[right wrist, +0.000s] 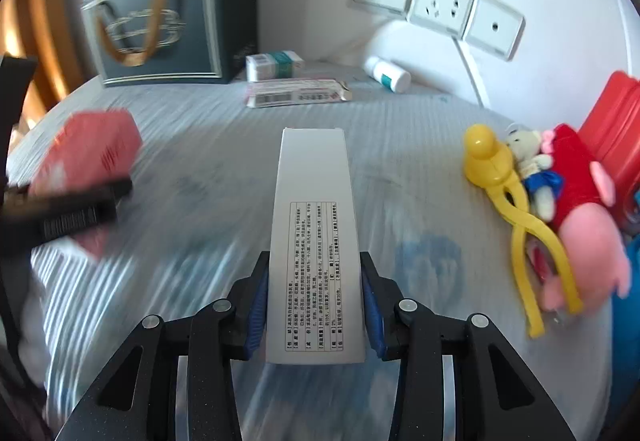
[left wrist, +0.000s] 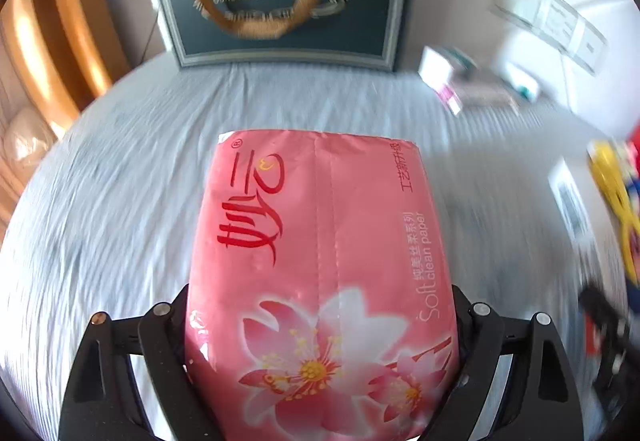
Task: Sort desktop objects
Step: 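Carry tissue pack and white medicine box into the blue bin and open both grippers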
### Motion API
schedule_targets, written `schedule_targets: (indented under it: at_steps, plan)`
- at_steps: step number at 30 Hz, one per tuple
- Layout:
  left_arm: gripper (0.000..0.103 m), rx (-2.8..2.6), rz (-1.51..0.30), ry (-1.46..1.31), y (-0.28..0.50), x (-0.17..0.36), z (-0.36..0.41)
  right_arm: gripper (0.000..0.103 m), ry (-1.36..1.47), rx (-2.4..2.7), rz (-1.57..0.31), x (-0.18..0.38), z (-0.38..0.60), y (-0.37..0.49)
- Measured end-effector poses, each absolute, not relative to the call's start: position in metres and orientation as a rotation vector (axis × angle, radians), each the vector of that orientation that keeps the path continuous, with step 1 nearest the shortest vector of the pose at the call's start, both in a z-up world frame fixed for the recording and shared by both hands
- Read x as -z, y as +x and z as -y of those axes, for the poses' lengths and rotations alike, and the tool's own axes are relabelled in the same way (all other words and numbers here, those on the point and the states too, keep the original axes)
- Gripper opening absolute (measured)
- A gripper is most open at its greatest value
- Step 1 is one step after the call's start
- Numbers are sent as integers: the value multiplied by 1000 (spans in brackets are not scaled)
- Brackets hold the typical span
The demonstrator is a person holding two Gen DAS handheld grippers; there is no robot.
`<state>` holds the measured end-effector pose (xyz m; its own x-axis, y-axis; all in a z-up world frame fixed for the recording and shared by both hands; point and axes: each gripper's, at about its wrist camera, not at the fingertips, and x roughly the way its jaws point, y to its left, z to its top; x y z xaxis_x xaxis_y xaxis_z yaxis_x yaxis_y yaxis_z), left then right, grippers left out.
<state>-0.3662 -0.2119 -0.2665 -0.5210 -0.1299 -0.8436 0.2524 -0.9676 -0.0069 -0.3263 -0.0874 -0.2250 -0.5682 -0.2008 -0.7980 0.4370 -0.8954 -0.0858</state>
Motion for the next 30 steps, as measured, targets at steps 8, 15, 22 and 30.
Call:
schedule_targets:
  at_steps: [8, 15, 22, 30]
  plan:
    - [90, 2656, -213, 1381, -257, 213, 173, 40, 1111, 2476, -338, 176, 59, -243]
    - [90, 2853, -87, 1118, -198, 107, 128, 40, 939, 2582, -245, 91, 2, -166]
    - [90, 3092, 8, 985, -138, 35, 43, 40, 685, 2813, -114, -6, -89, -83]
    - [90, 3374, 109, 854, -97, -34, -84, 40, 518, 3049, 1, -70, -203, -15]
